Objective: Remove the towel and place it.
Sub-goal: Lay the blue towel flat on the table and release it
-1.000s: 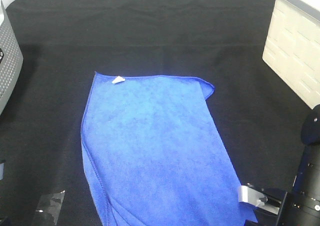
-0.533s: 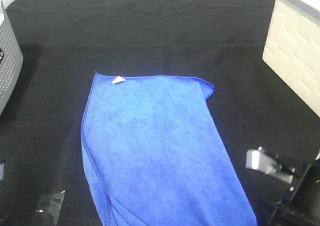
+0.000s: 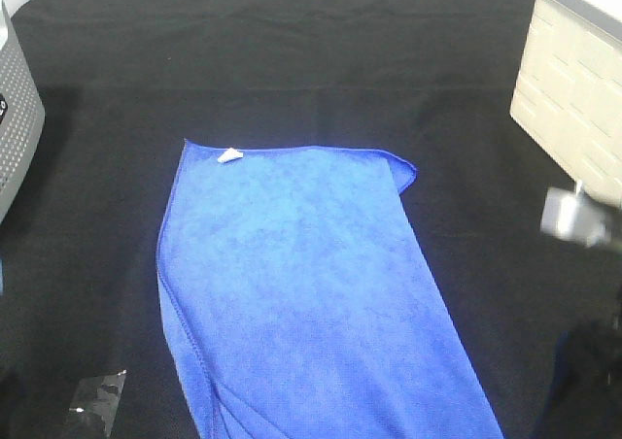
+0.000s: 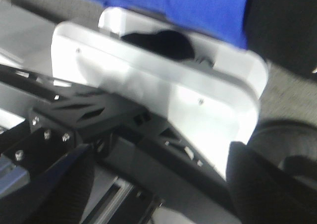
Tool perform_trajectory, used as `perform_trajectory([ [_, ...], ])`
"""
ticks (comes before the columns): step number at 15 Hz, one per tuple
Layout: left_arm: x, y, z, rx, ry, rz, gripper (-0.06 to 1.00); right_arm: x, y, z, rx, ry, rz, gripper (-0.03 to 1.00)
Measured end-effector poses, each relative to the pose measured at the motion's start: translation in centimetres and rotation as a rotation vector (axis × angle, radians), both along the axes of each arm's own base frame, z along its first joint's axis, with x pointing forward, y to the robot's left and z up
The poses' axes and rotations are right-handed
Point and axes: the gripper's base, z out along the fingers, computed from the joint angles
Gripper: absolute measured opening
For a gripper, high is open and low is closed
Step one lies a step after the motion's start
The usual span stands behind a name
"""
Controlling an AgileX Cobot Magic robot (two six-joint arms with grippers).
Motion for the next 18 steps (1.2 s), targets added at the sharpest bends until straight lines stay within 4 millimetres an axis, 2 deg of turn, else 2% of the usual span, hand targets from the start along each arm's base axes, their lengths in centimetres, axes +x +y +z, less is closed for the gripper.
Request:
perform_trajectory([
  [3,2.0,0.0,2.4,0.017,-0.135,-0.034,0.57,2.4,0.3,3.0,-0.014,-0.136,0.02,0.71],
  [6,4.7,0.2,5.1,0.08,-0.274,-0.054,0.58,5.4,0.5,4.5,-0.069,-0.21,0.048,0.71],
  [10,9.7,-0.2,7.5,0.162,-0.39,-0.05,0.58,10.2,1.4,5.6,-0.102,-0.258,0.058,0.71],
  [11,10.3,-0.3,7.7,0.161,-0.398,-0.047,0.59,10.8,1.6,5.9,-0.101,-0.266,0.055,0.7],
  [13,13.6,-1.2,8.6,0.156,-0.441,-0.044,0.59,13.8,2.0,7.0,-0.089,-0.307,0.015,0.65],
  [15,16.1,-1.8,9.1,0.152,-0.467,-0.042,0.59,16.4,0.6,7.5,-0.053,-0.296,-0.075,0.63],
  [18,21.0,-2.2,9.4,0.162,-0.522,-0.035,0.59,19.4,-2.6,6.9,-0.039,-0.285,-0.159,0.62],
])
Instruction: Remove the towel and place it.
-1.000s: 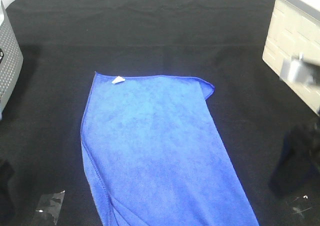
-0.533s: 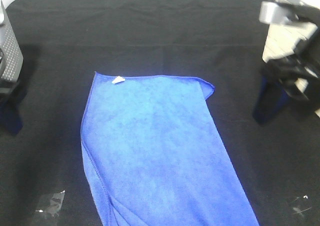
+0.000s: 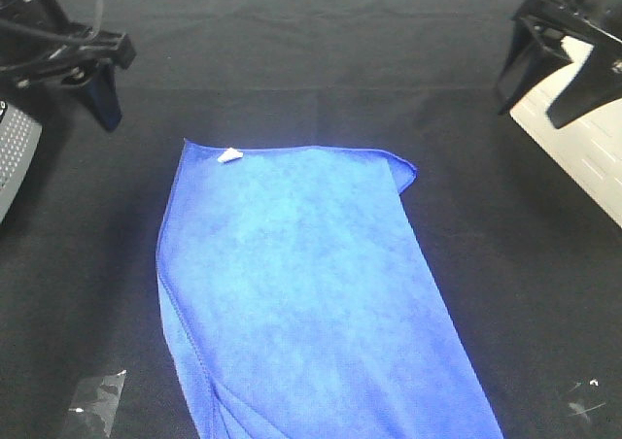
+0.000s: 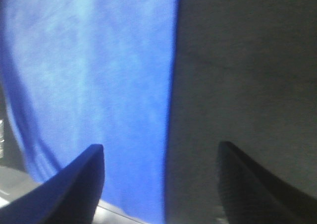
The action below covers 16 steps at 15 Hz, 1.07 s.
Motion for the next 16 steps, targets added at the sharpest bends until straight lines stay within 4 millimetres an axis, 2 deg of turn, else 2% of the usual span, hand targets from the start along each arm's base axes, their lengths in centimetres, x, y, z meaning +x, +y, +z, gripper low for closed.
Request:
perform_trajectory([
  [2,1.8,0.6,-0.5,0.096,-0.034,0.009,0.59,0.2,-0.7,-0.7,-0.068,0.03,0.002,0.69],
  [3,2.1,1.0,-0.5,0.128,-0.05,0.054,0.61,0.2,-0.9,-0.8,-0.082,0.038,-0.011,0.78],
  [4,2.3,1.2,-0.4,0.141,-0.065,0.097,0.67,0.2,-0.9,-0.9,-0.081,0.044,-0.025,0.87],
  [5,2.4,1.2,-0.6,0.147,-0.063,0.11,0.73,0.3,-0.9,-1.1,-0.078,0.051,-0.027,0.92],
  [7,3.0,0.9,-2.4,0.146,-0.016,0.075,0.79,1.1,-0.2,-2.5,-0.01,0.091,-0.007,0.95],
  [9,4.4,0.9,-3.5,0.131,0.001,0.059,0.79,2.9,0.6,-4.0,0.062,0.11,0.03,0.95],
  [12,8.0,1.8,-4.7,-0.016,0.024,0.079,0.79,6.2,1.4,-7.1,0.121,0.127,0.089,0.95],
  [14,10.2,1.6,-5.6,-0.109,0.056,0.057,0.79,8.3,1.7,-8.9,0.142,0.129,0.105,0.95],
  [16,12.2,1.1,-8.0,-0.134,0.09,0.037,0.79,10.0,2.0,-11.1,0.165,0.138,0.111,0.95],
])
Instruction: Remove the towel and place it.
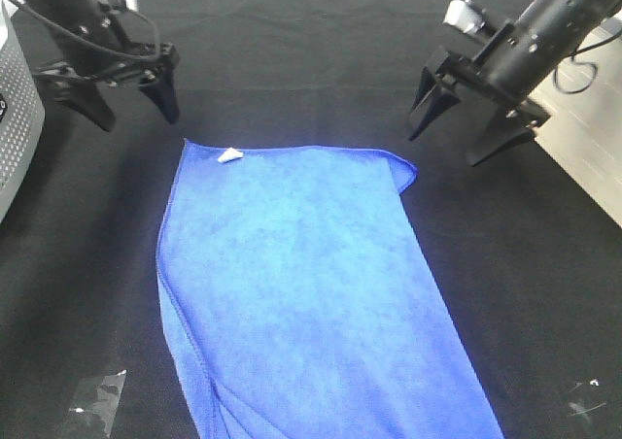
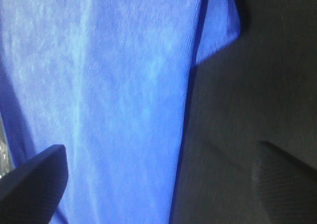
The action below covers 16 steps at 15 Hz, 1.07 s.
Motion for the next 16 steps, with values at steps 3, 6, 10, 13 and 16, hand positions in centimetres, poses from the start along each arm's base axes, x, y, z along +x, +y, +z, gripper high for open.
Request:
perform_trajectory([
  [3,1.7,-0.6,-2.8,-0.043,0.017,0.003,0.79,1.6,0.5,-2.4,0.048,-0.03,0.002,0.95],
  [6,2.0,-1.0,-5.6,-0.074,0.062,-0.019,0.79,2.4,1.0,-4.8,0.111,-0.05,0.012,0.95],
  [10,2.2,-1.2,-7.4,-0.09,0.077,-0.029,0.79,3.0,0.9,-6.3,0.103,-0.081,-0.01,0.95],
  [13,2.6,-1.2,-7.7,-0.09,0.043,-0.037,0.79,3.7,0.4,-6.9,0.028,-0.152,-0.026,0.95],
  [16,2.6,-1.0,-7.8,-0.065,0.038,-0.046,0.79,3.8,-0.2,-6.9,-0.037,-0.161,-0.017,0.95],
])
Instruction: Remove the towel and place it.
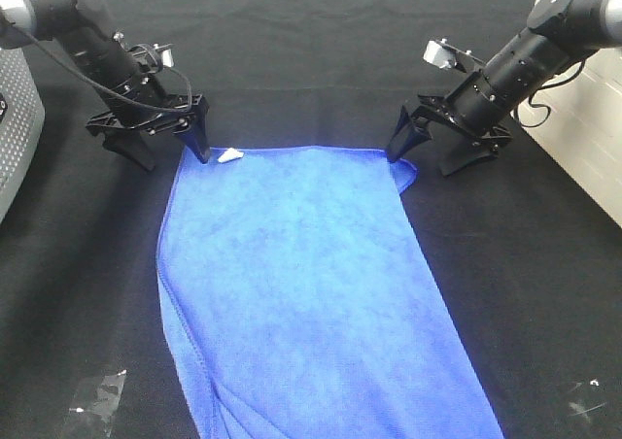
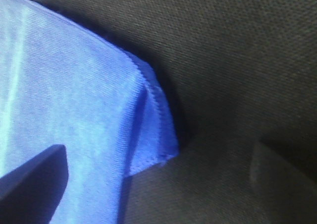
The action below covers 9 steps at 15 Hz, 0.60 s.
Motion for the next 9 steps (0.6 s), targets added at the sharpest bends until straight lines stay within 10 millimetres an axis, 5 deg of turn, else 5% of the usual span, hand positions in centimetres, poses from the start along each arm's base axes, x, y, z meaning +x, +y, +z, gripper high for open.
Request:
perform_trajectory([
  [9,0.1,0.1,-0.2,0.03,-0.013,-0.006,0.79,0.2,-1.4,-0.2,0.016,0.028,-0.051,0.94],
])
